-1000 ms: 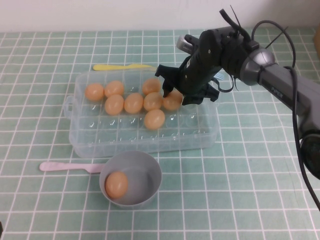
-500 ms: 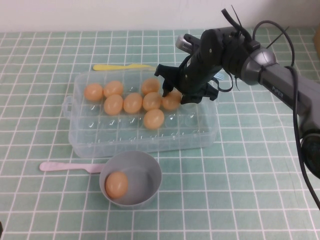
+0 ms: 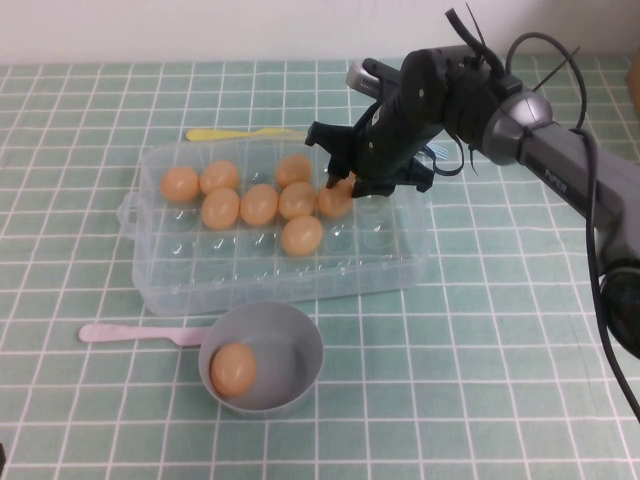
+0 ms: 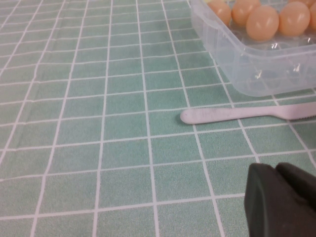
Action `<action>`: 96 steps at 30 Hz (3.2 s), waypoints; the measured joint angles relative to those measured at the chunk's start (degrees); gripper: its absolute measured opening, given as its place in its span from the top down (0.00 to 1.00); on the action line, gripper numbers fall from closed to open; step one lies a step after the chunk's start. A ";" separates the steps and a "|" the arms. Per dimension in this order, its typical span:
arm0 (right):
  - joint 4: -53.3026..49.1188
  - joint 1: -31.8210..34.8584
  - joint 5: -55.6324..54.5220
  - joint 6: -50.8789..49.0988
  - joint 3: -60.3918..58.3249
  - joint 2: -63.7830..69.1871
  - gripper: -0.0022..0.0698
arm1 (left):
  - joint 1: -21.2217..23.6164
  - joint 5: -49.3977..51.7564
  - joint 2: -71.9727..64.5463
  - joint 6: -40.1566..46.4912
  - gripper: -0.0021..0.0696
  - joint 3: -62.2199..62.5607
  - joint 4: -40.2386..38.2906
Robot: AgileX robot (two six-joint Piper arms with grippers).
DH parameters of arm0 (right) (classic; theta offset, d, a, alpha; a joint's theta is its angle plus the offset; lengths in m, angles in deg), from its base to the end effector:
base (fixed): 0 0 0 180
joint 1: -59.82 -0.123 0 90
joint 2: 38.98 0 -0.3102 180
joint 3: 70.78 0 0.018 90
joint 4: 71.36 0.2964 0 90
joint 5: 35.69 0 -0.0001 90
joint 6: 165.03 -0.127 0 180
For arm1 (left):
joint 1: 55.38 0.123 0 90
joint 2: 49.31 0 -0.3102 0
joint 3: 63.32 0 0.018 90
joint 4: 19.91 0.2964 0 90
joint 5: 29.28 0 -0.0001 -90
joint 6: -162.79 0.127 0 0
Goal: Take an egg out of the egg box
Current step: Pick up the egg from the plastic box
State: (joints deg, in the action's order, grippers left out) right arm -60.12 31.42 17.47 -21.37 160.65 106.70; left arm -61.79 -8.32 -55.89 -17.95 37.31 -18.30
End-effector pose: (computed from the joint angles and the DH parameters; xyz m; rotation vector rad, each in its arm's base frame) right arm 0.5373 0.3131 0.1888 0.2827 2.6762 0.6390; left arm 0.1072 -0.0108 0.1604 0.1098 1.8630 -0.0588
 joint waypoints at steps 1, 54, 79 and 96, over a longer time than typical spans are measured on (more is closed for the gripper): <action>0.00 0.00 0.25 0.00 0.00 0.00 0.63 | 0.00 0.00 0.00 0.00 0.98 0.00 0.00; 2.70 0.36 7.70 14.71 7.40 1.05 0.28 | 0.00 0.00 0.00 0.00 0.98 0.00 0.00; 1.65 0.70 6.90 12.39 10.08 5.69 0.28 | 0.00 0.00 0.00 0.00 0.98 0.00 0.00; 1.65 0.70 6.90 12.39 10.17 6.25 0.31 | 0.00 0.00 0.00 0.00 0.98 0.00 0.00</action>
State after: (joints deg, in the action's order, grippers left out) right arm -58.46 32.12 24.37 -8.98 170.82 112.95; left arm -61.79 -8.32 -55.89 -17.95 37.31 -18.30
